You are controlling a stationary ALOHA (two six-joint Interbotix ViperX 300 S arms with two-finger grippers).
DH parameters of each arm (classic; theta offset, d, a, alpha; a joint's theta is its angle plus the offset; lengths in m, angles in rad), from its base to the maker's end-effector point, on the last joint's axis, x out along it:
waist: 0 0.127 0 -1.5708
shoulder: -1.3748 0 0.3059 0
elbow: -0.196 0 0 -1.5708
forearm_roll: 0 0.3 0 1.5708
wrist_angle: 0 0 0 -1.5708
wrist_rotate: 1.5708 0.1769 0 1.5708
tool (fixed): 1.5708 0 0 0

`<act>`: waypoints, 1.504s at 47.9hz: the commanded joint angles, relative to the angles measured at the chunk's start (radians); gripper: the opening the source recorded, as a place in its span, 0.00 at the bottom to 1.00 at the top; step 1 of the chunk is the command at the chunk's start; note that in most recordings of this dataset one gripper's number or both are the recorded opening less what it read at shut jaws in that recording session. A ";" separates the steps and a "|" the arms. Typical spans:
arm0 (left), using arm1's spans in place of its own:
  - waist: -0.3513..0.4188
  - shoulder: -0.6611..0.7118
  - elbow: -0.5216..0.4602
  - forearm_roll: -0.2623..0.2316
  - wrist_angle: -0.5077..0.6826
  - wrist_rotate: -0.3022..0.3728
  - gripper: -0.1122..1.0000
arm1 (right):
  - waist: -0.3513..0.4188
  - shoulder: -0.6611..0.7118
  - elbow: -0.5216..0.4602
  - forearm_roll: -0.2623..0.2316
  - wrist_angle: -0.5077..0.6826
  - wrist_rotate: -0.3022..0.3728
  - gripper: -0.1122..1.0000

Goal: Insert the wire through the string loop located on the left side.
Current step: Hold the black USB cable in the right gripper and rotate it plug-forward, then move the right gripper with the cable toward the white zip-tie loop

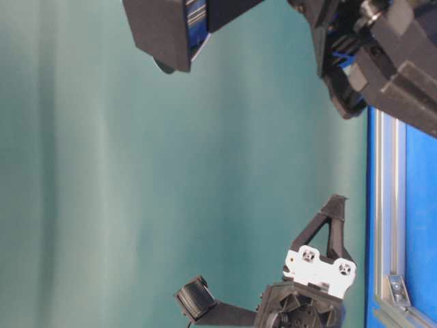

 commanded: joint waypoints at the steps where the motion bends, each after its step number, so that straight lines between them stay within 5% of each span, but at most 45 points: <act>1: 0.000 -0.034 -0.008 0.003 -0.005 0.002 0.10 | 0.002 -0.035 -0.020 0.000 -0.003 0.000 0.01; 52: 0.000 -0.034 -0.006 0.002 -0.005 0.002 0.10 | -0.005 -0.035 -0.018 0.003 -0.003 0.000 0.01; 72: 0.000 -0.034 -0.006 0.003 -0.005 0.000 0.10 | -0.107 -0.035 -0.011 0.002 -0.009 -0.002 0.01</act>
